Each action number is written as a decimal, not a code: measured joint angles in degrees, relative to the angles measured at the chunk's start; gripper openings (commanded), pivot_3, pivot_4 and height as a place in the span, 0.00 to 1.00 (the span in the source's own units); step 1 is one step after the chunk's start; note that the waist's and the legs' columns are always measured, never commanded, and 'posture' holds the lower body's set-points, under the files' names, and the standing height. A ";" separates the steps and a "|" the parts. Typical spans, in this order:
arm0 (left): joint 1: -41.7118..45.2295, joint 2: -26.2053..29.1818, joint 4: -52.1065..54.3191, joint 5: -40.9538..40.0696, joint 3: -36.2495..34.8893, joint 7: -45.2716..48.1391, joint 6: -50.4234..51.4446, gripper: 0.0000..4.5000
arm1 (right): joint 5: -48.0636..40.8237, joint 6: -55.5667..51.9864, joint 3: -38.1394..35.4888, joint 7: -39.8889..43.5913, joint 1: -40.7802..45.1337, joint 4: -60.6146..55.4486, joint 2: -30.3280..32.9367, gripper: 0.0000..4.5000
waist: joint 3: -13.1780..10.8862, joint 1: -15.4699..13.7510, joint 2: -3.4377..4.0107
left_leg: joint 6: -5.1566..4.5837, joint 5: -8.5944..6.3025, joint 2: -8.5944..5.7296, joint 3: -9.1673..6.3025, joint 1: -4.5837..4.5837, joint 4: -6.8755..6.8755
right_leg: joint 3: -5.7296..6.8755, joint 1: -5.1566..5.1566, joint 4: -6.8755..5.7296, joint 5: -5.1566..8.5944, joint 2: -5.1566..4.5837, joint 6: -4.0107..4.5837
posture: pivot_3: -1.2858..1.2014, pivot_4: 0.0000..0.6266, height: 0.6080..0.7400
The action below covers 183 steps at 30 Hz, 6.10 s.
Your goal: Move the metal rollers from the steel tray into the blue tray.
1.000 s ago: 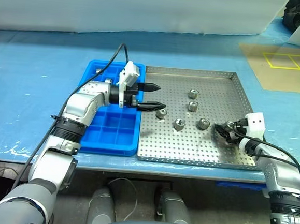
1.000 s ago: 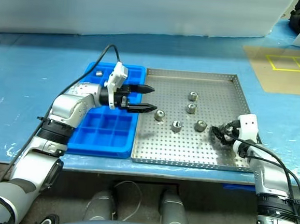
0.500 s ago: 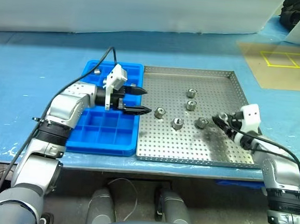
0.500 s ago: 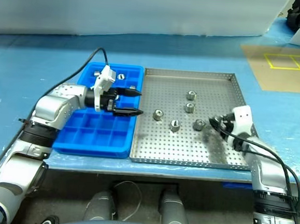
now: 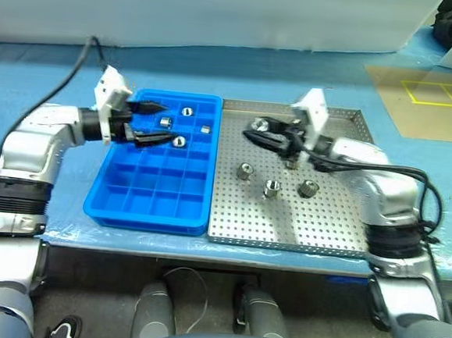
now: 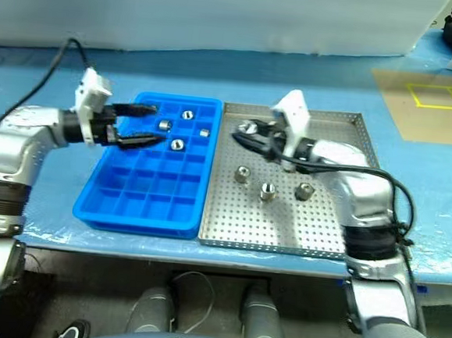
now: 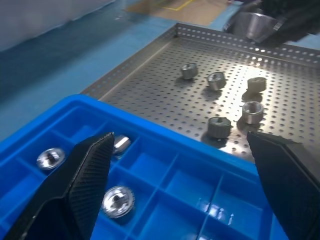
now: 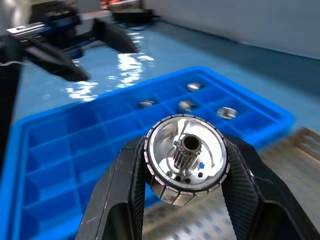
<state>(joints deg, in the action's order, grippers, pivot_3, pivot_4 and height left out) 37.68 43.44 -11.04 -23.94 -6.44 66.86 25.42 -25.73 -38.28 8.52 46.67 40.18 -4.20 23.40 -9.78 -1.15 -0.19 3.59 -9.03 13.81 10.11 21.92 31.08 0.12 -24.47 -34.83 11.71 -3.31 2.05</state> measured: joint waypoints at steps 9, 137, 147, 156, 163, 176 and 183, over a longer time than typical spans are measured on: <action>-8.18 8.32 2.12 -1.06 -9.91 -3.79 1.27 1.00 | 9.25 14.27 7.27 1.22 12.76 26.78 -18.03 0.38 | -0.05 -1.57 -0.13 | 0.15 0.08 0.02 -0.11 0.33 -0.05 | 0.27 -0.30 -0.12 0.02 -0.09 0.12 | 0.55 0.24 1.00; -6.49 -5.62 7.77 -5.82 5.41 -2.89 8.63 1.00 | 0.54 -2.44 0.61 4.28 -9.82 -4.66 3.30 0.36 | -0.05 -1.41 -0.20 | 0.06 0.08 -0.03 -0.10 0.10 0.06 | 0.14 0.09 0.07 -0.09 -0.07 0.12 | 0.47 0.24 1.00; -11.58 -4.80 14.50 -7.73 2.26 -6.18 11.36 1.00 | 1.84 -1.63 5.61 10.41 -9.17 -0.88 3.89 0.36 | -0.05 -1.73 -0.20 | 0.12 0.12 0.00 -0.13 0.04 0.06 | 0.19 0.09 -0.04 -0.08 -0.07 0.10 | 0.49 0.24 1.00; -12.22 -4.68 16.05 -8.60 2.04 -7.18 11.92 1.00 | 2.41 -1.15 5.77 12.00 -8.84 -0.55 3.87 0.36 | -0.05 -1.75 -0.20 | 0.19 0.16 0.00 -0.14 0.05 0.03 | 0.20 0.09 -0.03 -0.09 -0.06 0.12 | 0.49 0.24 1.00; -12.22 -4.69 16.11 -8.64 2.08 -7.14 11.97 1.00 | 2.57 -1.40 5.77 12.33 -8.89 -0.56 4.01 0.36 | -0.05 -1.75 -0.21 | 0.19 0.16 0.00 -0.14 0.04 0.05 | 0.19 0.09 -0.05 -0.09 -0.06 0.12 | 0.48 0.24 1.00; -12.84 -5.16 16.46 -8.67 2.41 -7.05 11.96 1.00 | 3.89 -3.63 8.60 12.69 -10.10 -0.52 4.23 0.36 | -0.05 -1.66 -0.21 | 0.19 0.16 0.00 -0.14 0.03 0.06 | 0.18 0.09 -0.05 -0.09 -0.06 0.11 | 0.48 0.24 1.00; -12.03 -4.41 16.34 -8.73 3.02 -5.40 12.44 1.00 | 3.57 -5.06 8.08 8.62 -5.22 2.06 -4.09 0.36 | -0.05 -1.02 -0.21 | 0.34 0.25 0.06 -0.14 -0.05 0.06 | 0.14 -0.02 -0.30 -0.09 0.01 0.13 | 0.47 0.24 1.00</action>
<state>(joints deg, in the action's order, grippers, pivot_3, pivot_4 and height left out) 25.66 39.02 5.31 -32.67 -3.42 61.46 37.87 -22.16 -43.33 16.60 55.29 34.96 -2.15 19.30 -9.83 -2.17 -0.39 3.93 -8.78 13.88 9.97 21.87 31.13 0.26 -24.49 -35.13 11.62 -3.30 2.18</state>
